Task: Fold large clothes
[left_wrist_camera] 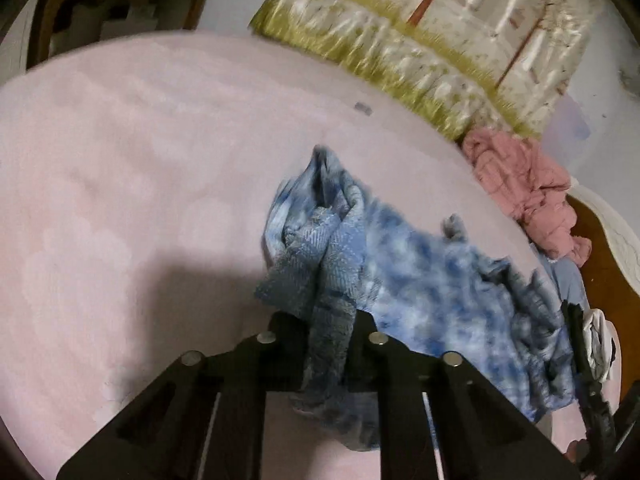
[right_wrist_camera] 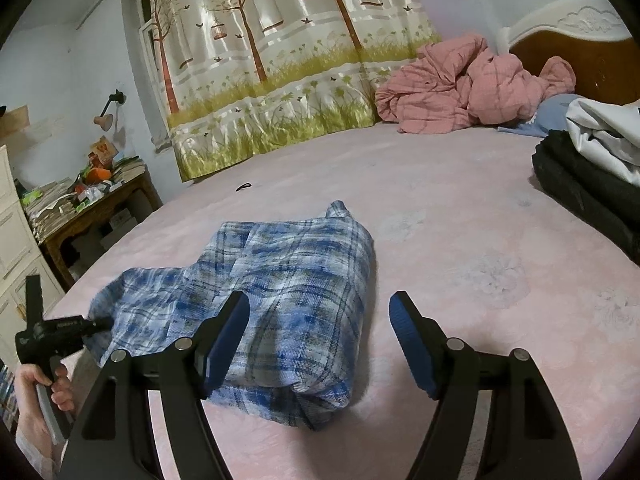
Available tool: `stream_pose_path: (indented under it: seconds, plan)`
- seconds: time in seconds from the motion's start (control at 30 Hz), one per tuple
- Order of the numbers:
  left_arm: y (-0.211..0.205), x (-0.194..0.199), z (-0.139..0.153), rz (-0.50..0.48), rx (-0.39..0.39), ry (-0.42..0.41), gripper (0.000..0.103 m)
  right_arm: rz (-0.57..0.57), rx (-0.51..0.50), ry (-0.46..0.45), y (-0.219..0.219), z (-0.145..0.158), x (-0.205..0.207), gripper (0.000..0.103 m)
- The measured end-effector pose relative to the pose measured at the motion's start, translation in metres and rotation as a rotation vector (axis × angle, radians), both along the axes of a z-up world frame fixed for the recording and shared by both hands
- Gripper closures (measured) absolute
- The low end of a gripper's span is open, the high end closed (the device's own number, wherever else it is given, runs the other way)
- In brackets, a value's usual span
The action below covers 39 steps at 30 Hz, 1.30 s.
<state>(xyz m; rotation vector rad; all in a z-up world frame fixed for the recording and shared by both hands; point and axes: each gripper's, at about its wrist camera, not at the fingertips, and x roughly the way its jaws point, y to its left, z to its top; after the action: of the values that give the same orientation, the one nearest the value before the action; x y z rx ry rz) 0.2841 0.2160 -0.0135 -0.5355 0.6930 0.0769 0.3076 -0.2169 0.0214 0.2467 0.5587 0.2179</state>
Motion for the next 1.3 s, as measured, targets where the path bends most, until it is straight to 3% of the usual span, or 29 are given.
stream_pose_path:
  seconds: [0.13,0.27,0.43,0.57,0.7,0.8,0.87,0.97,1.0,1.13,1.23,1.3]
  plan:
    - [-0.029,-0.003,0.049,0.005,0.048,-0.122,0.094,0.014,-0.023,0.069,0.002,-0.007,0.009,0.028]
    - [-0.089,-0.001,0.1,-0.128,0.056,-0.229,0.094,0.149,-0.054,0.169,0.021,-0.021,0.02,0.028]
    - [-0.183,0.009,0.141,-0.336,0.074,-0.297,0.094,0.195,-0.125,0.148,0.038,-0.02,0.014,0.027]
    - [-0.24,0.024,0.148,-0.42,0.115,-0.303,0.094,0.241,0.01,0.15,0.02,-0.016,0.013,0.027]
    - [-0.275,0.044,0.128,-0.462,0.175,-0.252,0.094,0.246,0.059,0.132,0.008,-0.012,0.011,0.027]
    - [-0.283,0.05,0.105,-0.491,0.197,-0.219,0.094,0.164,0.078,0.069,-0.009,-0.002,0.004,0.027]
    - [-0.292,0.047,0.093,-0.531,0.222,-0.209,0.094,-0.001,0.053,0.013,-0.029,0.005,-0.002,0.026]
    - [-0.307,0.042,0.073,-0.573,0.271,-0.198,0.093,-0.293,-0.133,-0.072,-0.041,0.013,-0.01,0.026]
    - [-0.31,0.042,0.066,-0.576,0.274,-0.194,0.091,-0.334,-0.14,-0.079,-0.046,0.013,-0.01,0.026]
    - [-0.318,0.043,0.054,-0.625,0.259,-0.201,0.077,-0.329,-0.023,-0.05,-0.063,0.01,-0.01,0.026]
    - [-0.312,0.027,0.064,-0.671,0.231,-0.273,0.051,-0.353,-0.066,-0.059,-0.061,0.011,-0.009,0.026]
    - [-0.302,0.013,0.075,-0.665,0.21,-0.328,0.026,-0.377,-0.085,-0.085,-0.061,0.014,-0.015,0.026]
